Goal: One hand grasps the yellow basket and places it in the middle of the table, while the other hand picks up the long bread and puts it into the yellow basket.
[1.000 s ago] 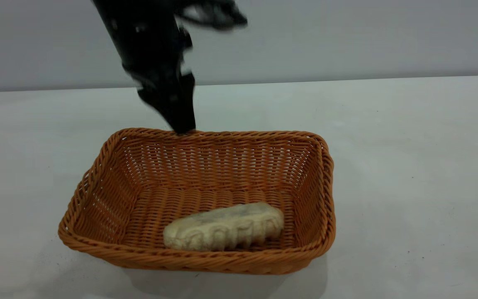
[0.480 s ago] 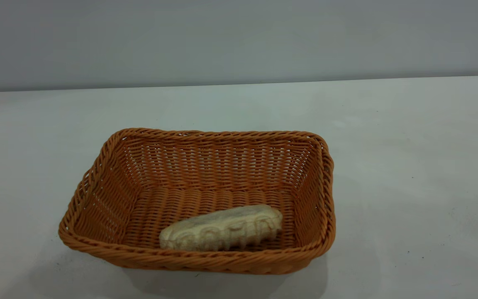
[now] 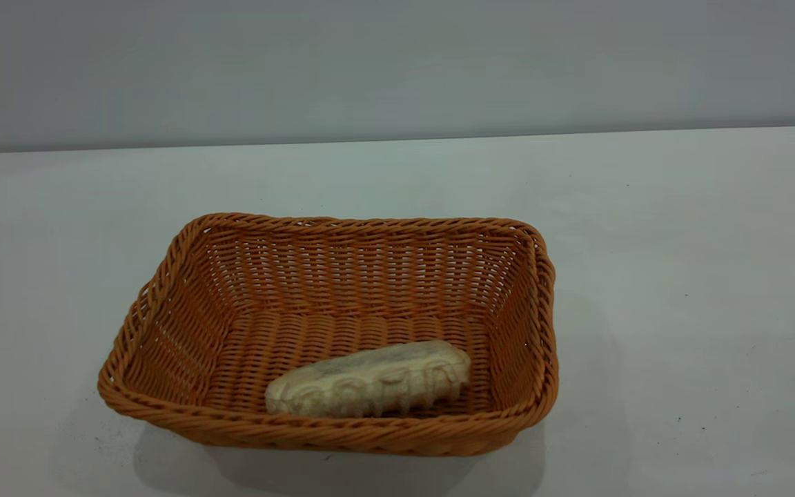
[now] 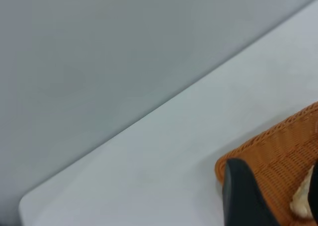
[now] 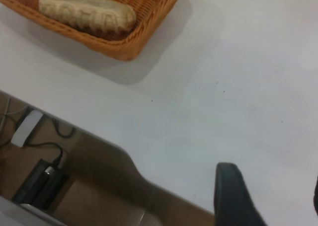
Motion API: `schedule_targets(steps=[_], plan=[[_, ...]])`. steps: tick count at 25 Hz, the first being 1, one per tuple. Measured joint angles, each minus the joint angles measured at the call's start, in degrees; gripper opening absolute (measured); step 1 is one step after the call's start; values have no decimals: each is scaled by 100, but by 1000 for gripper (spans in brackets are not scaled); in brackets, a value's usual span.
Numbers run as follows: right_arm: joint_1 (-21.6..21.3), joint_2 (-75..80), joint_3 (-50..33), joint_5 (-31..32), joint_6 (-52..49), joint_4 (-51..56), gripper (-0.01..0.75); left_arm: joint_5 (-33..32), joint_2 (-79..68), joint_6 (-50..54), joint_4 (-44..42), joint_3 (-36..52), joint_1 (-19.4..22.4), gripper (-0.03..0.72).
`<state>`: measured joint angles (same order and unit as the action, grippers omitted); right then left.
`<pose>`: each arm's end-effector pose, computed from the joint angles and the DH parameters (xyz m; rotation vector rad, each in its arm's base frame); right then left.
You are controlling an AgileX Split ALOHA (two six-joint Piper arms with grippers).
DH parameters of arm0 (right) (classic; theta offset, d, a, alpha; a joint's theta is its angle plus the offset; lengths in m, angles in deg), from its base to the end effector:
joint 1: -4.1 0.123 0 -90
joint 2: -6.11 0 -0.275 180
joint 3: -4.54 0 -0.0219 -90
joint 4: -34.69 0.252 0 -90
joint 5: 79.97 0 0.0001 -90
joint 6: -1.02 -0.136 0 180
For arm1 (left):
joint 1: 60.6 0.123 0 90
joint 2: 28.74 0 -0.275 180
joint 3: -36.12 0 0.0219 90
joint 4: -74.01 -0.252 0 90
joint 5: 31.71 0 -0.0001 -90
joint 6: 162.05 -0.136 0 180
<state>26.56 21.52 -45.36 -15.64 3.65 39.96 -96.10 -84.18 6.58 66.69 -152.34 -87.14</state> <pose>0.0504 0.0330 0.2349 -0.4933 2.2215 0.2982 0.1315 -0.0482 0.4885 0.6080 1.8403 -0.0275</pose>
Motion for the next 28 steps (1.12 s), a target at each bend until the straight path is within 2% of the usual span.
schedule_targets(steps=[5,11,21,28], plan=[[0,0,0,0,0,0,368,-222,1316,393,-538,635,0,395],[0,0,0,0,0,0,367,-230,2624,483,-484,1797,0,395],[0,0,0,0,0,0,367,-230,4169,528,676,3358,0,395],[0,0,0,0,0,5,367,-230,4846,364,947,4566,0,395]])
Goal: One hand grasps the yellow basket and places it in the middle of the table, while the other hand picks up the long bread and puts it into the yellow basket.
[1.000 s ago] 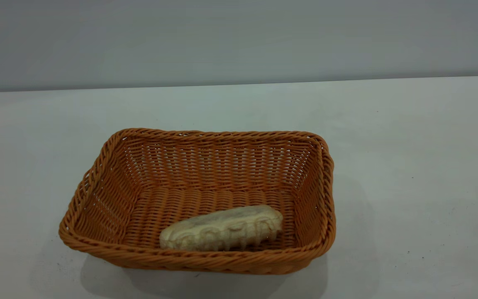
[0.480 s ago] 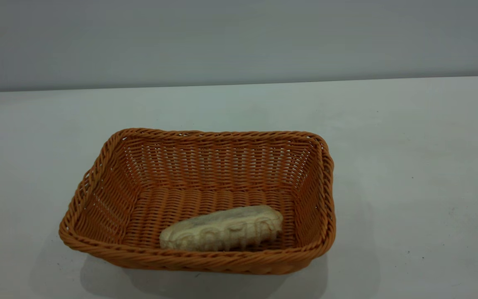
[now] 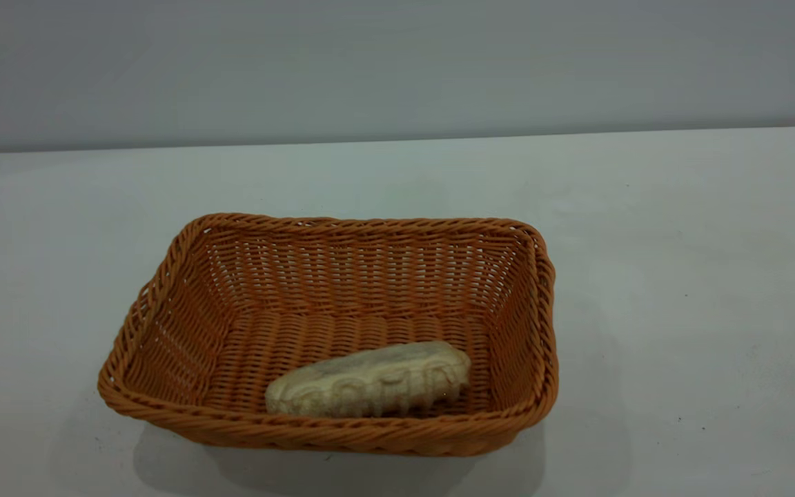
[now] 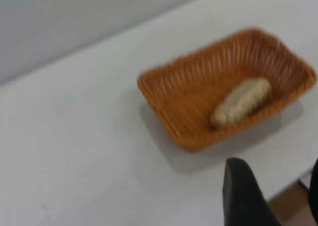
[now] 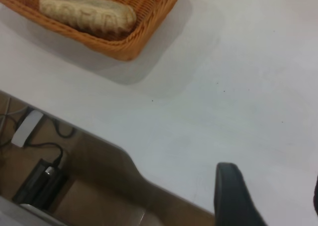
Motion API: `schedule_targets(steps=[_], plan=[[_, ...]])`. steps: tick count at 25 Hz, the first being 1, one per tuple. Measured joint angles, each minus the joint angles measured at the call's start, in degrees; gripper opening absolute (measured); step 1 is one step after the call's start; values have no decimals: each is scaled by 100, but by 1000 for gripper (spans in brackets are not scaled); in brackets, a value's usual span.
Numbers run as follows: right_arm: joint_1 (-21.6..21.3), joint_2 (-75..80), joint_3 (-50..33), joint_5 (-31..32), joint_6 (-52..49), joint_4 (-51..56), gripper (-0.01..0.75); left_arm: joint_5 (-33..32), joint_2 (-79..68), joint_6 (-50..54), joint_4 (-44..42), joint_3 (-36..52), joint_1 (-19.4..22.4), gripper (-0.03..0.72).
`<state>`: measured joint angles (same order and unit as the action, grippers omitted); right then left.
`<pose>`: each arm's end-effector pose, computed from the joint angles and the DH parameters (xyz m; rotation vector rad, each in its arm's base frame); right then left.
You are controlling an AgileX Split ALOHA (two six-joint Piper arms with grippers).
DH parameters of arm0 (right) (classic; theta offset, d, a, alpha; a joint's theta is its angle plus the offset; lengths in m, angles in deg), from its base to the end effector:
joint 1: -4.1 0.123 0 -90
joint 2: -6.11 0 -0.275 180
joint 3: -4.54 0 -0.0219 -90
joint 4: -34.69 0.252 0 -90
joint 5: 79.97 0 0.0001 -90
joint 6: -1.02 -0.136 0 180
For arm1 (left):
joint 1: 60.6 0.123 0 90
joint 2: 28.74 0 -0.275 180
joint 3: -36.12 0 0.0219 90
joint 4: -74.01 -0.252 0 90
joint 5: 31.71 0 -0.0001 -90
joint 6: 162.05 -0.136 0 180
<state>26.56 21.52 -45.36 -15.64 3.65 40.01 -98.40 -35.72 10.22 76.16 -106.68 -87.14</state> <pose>0.0503 0.0331 0.2349 -0.4933 2.2215 0.2993 0.0104 -0.0104 0.3039 0.5808 1.8546 -0.2616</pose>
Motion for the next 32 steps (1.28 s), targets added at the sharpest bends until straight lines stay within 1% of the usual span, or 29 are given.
schedule_targets(steps=[2,6,15,25,32], plan=[[0,0,0,0,0,0,367,16,26,-17,75,292,-5,395],[0,0,0,0,0,0,367,48,37,-107,313,561,-11,395],[0,0,0,0,0,0,367,41,37,-428,329,1084,-22,395],[0,0,0,0,29,-19,367,99,37,-503,321,1136,-22,395],[0,0,0,0,516,-125,367,112,37,-140,83,1149,-22,395]])
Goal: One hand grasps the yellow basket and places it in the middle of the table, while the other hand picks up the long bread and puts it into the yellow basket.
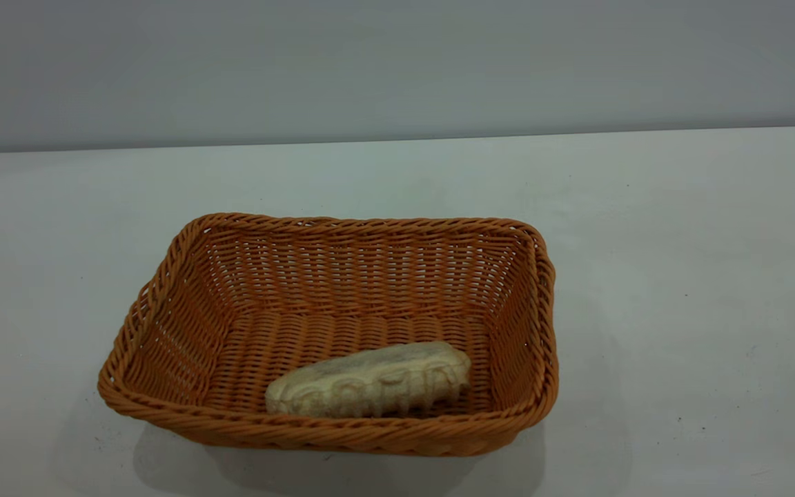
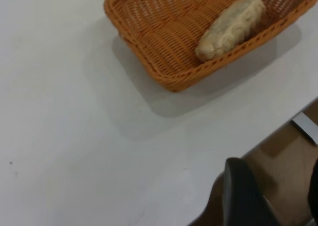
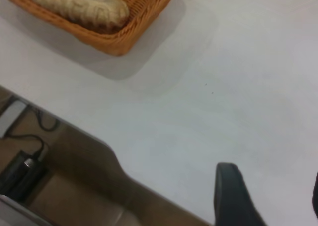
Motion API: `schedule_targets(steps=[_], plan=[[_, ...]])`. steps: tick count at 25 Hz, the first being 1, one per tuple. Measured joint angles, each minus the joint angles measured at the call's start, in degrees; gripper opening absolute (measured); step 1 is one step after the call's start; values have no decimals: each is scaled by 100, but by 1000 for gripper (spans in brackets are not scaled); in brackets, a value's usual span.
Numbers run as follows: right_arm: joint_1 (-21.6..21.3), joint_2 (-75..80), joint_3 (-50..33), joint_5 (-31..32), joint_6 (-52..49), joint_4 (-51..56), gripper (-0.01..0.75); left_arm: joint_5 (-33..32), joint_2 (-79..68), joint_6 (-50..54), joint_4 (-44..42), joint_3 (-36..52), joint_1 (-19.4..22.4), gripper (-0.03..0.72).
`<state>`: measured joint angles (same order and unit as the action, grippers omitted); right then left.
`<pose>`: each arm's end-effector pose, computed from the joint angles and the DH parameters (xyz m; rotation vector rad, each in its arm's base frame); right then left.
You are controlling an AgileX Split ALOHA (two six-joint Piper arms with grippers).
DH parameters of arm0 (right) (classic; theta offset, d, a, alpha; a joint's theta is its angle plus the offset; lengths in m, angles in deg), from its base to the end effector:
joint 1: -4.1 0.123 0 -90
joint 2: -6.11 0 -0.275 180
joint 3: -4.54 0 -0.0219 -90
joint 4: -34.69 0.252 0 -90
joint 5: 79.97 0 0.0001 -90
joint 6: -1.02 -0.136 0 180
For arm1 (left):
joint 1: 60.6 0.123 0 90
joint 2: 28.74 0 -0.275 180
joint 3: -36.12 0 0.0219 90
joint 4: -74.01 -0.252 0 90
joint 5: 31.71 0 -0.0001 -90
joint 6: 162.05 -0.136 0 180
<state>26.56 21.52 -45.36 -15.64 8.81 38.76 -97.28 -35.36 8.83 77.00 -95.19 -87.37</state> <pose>0.0514 0.0307 0.2347 -0.5915 2.1914 0.2246 0.0311 -0.0230 0.2464 0.6581 2.0135 -0.2469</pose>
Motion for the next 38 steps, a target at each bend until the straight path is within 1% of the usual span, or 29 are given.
schedule_targets(steps=[4,10,35,38], plan=[[0,0,0,0,194,60,367,12,0,283,-191,0,0,395],[0,0,0,0,17,67,367,12,0,579,-385,0,0,395],[0,0,0,0,-89,88,366,14,0,638,-391,0,0,395],[0,0,0,0,-89,94,366,14,0,638,-391,0,111,395]])
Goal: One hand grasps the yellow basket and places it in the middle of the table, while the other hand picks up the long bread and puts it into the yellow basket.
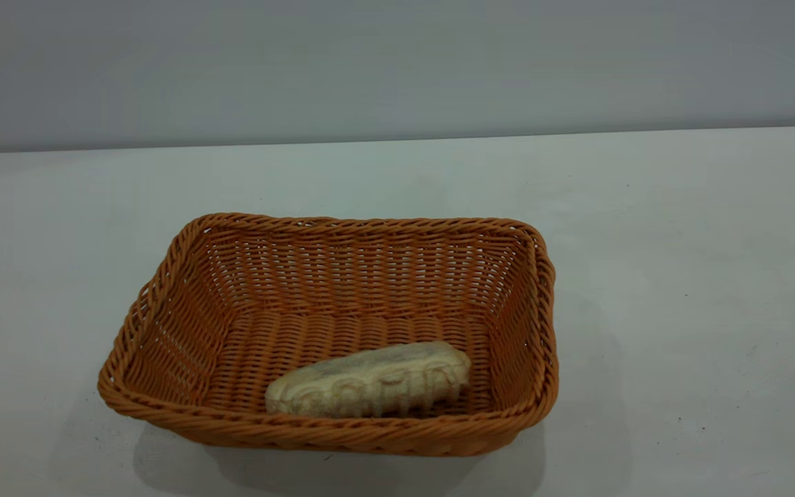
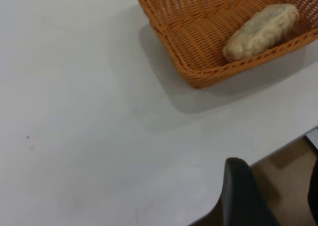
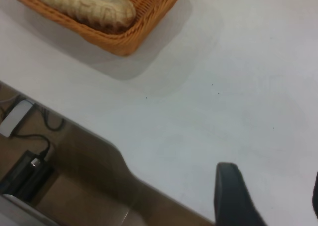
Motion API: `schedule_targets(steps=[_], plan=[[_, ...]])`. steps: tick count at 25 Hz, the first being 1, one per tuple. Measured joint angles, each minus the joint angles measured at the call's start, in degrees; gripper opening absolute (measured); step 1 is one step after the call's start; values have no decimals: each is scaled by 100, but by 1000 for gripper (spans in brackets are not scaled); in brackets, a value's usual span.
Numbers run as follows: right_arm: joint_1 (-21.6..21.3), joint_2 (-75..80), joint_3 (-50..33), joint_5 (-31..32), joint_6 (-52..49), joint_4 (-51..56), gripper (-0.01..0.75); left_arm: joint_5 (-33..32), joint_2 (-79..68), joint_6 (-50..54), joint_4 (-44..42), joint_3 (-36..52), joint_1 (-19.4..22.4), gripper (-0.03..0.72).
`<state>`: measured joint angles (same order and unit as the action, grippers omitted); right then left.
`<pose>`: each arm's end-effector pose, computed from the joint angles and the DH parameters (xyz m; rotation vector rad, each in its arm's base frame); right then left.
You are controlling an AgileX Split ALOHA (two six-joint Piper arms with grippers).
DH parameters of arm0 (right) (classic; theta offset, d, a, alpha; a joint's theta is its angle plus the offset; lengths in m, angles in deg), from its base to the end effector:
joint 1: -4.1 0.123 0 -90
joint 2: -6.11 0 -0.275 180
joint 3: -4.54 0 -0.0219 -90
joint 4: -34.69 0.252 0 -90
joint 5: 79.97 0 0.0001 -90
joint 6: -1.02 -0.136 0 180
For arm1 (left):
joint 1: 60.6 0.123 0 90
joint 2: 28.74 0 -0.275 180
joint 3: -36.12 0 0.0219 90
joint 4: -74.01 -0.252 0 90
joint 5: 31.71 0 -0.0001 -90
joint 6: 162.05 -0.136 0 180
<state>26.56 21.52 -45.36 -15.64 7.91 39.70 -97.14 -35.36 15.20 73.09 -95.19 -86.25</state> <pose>0.0506 0.0325 0.2348 -0.5745 2.1973 0.2534 0.0355 -0.0148 0.2465 0.5171 2.0507 -0.2197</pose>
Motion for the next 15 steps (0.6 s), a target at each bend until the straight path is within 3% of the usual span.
schedule_targets(steps=[4,10,15], plan=[[-178,-60,0,0,0,13,366,0,0,0,0,0,625,395],[-1236,-227,0,0,0,23,366,0,0,0,0,0,1929,395],[-1629,-227,0,0,0,29,366,5,0,0,0,20,2556,395]])
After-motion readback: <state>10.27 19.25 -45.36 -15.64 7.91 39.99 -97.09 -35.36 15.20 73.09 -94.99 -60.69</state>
